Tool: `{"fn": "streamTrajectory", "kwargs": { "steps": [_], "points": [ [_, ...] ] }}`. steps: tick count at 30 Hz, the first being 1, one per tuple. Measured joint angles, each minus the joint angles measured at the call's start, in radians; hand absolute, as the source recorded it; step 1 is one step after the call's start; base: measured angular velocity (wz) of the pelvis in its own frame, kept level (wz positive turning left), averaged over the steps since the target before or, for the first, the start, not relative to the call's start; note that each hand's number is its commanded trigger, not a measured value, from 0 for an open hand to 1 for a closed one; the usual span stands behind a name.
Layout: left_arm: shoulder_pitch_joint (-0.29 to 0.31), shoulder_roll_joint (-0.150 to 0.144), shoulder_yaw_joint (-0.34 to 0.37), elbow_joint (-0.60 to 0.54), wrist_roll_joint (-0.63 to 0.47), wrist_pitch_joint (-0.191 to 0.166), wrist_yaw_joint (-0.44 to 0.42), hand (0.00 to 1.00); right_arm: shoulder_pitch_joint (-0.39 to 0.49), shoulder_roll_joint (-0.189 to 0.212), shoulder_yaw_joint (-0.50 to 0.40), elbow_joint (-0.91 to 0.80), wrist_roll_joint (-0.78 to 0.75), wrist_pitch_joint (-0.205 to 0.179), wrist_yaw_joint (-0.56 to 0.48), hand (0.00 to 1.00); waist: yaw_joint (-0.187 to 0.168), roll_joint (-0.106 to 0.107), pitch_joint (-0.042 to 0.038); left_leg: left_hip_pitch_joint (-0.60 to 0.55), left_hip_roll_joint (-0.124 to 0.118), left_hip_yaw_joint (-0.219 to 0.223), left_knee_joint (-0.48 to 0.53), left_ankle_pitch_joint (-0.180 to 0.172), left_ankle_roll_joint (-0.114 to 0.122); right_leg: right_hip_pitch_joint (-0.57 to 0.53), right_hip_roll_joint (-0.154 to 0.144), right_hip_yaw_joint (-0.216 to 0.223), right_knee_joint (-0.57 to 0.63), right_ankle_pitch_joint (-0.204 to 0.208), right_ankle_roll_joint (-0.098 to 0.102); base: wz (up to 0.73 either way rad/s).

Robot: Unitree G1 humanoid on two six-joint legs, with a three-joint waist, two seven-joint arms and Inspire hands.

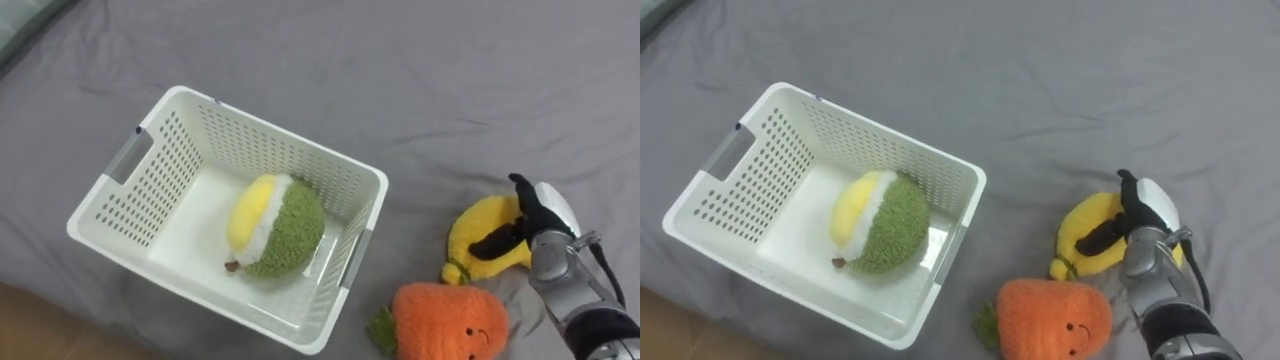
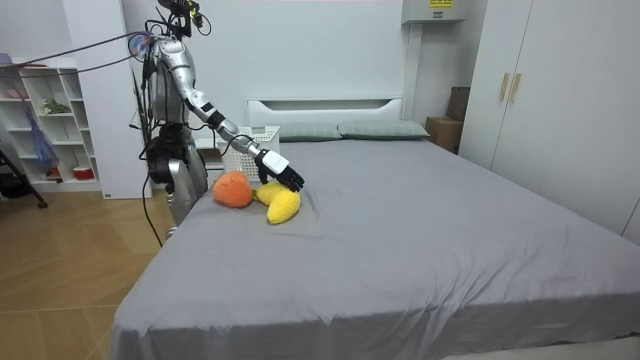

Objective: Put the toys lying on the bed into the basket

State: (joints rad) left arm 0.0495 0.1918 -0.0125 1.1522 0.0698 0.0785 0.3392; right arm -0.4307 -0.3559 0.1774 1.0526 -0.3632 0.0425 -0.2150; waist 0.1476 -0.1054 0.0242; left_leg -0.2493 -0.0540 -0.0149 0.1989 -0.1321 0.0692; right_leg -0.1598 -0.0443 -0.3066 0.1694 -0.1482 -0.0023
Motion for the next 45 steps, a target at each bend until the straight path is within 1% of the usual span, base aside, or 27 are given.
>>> {"fn": "streamTrajectory", "kwargs": {
  "steps": [4,6,8,9,13,15,16,17,20,23,32,45],
  "points": [
    [-0.001,0.005,-0.001,0.001,0.0,0.001,-0.004,0.0,-0.006,-0.003,0.007,0.032,-0.037,0.0,-0.001,0.0,0.007,-0.002,0.0002,0.001,0.0,0.0,0.0,0.0,0.0,0.0,0.0,0.002,0.0,0.0,0.0,0.0],
    [-0.001,0.01,-0.005,0.001,0.0,0.003,-0.011,0.0,-0.003,-0.009,0.04,0.055,-0.043,0.002,-0.001,0.0,0.013,-0.005,-0.0003,0.002,0.0,0.0,0.001,0.0,0.0,0.001,-0.001,0.0,0.0,0.0,0.0,0.0],
    [-0.002,0.02,-0.025,0.002,0.0,0.006,-0.021,0.0,-0.003,-0.016,0.081,0.071,-0.06,0.003,0.0,0.0,0.02,-0.01,0.0001,0.0,0.0,-0.001,0.0,0.0,0.0,0.001,-0.001,-0.002,0.0,0.0,0.0,0.0],
    [-0.002,0.021,-0.031,0.002,0.0,0.008,-0.021,0.0,-0.003,-0.017,0.085,0.071,-0.068,0.005,0.001,0.0,0.02,-0.011,-0.0003,0.0,0.0,-0.001,0.0,0.0,0.0,0.001,0.0,-0.002,0.0,0.0,0.0,0.0],
    [-0.007,0.023,-0.062,0.002,0.0,0.016,-0.023,0.0,-0.003,-0.024,0.118,0.071,-0.091,0.024,0.01,0.0,0.029,-0.013,-0.0012,0.0,-0.002,-0.002,0.0,0.001,0.001,0.001,0.003,-0.001,0.0,0.0,0.0,0.0],
    [-0.008,0.023,-0.071,0.004,0.0,0.018,-0.023,0.0,-0.003,-0.024,0.126,0.072,-0.124,0.025,0.012,0.0,0.031,-0.013,-0.0012,0.0,-0.002,-0.002,0.001,0.001,0.001,0.001,0.004,0.002,0.0,0.0,0.0,0.0],
    [-0.008,0.024,-0.071,0.004,0.0,0.019,-0.024,0.0,-0.002,-0.024,0.138,0.072,-0.147,0.025,0.013,0.66,0.033,-0.012,-0.0008,0.0,-0.003,-0.003,0.001,0.001,0.001,0.001,0.004,0.003,0.0,0.0,0.0,0.0],
    [-0.009,0.026,-0.073,0.004,0.0,0.019,-0.026,0.0,-0.002,-0.024,0.156,0.072,-0.16,0.027,0.015,1.0,0.035,-0.012,-0.0005,0.0,-0.003,-0.003,0.001,0.001,0.001,0.001,0.004,0.003,0.0,0.0,0.0,0.0],
    [-0.016,0.031,-0.089,0.004,0.0,0.018,-0.029,0.0,-0.001,-0.027,0.176,0.071,-0.183,0.04,0.018,1.0,0.046,-0.01,0.0004,0.0,-0.003,-0.003,0.001,0.001,0.001,0.001,0.004,0.003,-0.001,0.0,0.0,0.0],
    [-0.023,0.032,-0.09,0.004,0.0,0.015,-0.037,0.0,-0.002,-0.037,0.194,0.071,-0.203,0.046,0.021,1.0,0.053,-0.008,0.0018,-0.001,-0.003,-0.007,0.0,0.001,0.001,0.001,0.004,0.003,-0.001,0.0,0.0,0.02],
    [-0.024,0.032,-0.091,0.001,0.0,0.015,-0.04,0.0,-0.003,-0.06,0.195,0.069,-0.254,0.048,0.007,1.0,0.054,-0.005,0.0037,-0.003,-0.004,-0.014,0.0,0.001,0.001,0.002,0.005,0.003,-0.001,0.0,0.0,0.01],
    [-0.041,0.032,-0.091,0.001,-0.001,0.015,-0.041,0.0,0.0,-0.063,0.194,0.066,-0.25,0.045,0.018,1.0,0.052,-0.006,0.0027,-0.002,-0.004,-0.012,0.0,0.001,0.001,0.002,0.004,0.004,-0.001,0.0,0.0,0.0]
  ]
}}
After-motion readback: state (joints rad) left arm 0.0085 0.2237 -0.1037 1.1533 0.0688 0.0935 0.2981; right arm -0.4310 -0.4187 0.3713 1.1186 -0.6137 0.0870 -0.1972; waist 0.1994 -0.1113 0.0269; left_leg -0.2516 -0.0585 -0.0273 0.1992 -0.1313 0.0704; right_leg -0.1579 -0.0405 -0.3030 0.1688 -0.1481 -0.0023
